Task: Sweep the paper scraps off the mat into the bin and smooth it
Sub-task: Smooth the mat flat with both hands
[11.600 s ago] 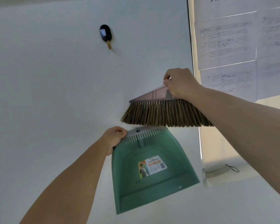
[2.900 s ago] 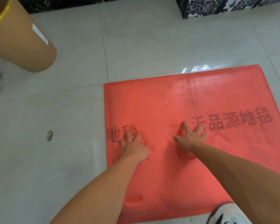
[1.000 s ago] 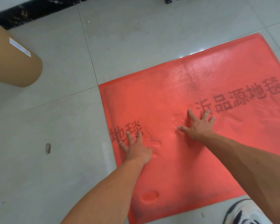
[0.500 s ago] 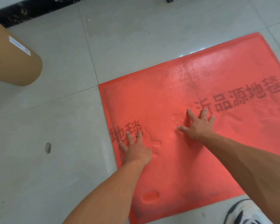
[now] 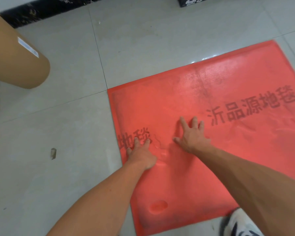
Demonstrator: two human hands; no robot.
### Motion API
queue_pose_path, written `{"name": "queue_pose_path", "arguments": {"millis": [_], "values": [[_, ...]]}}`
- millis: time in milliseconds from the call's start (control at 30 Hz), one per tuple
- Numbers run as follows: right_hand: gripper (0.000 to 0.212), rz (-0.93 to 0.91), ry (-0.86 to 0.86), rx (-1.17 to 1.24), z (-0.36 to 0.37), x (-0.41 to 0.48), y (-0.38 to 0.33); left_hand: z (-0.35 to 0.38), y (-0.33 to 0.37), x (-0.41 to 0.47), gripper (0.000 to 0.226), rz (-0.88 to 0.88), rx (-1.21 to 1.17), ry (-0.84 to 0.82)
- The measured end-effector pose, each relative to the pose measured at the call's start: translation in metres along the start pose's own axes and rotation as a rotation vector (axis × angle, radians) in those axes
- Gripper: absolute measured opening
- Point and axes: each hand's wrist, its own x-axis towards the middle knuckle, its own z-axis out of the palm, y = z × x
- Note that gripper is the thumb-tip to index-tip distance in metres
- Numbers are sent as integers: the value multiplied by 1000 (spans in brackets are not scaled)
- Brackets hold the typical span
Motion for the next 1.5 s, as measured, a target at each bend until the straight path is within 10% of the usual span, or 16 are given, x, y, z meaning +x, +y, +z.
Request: {"name": "queue_pose_path", "arguments": {"millis": [533,733,833,1067,1500], "values": [[113,-166,-66,-194,-47,101,-153,-31,-9,-1,70,52,-110,-98],[112,-115,-85,-166,-44,102,-156,-102,-28,51,34,98,-195,328],[112,-103,-98,-158,-43,105,-157,-127,-34,78,51,72,-284,539],[114,-99,-120,-171,-43,110,-159,-155,-37,127,108,17,-63,340],[116,-71,-117,-209,-40,112,-161,-181,-5,121,126,-183,103,228]]}}
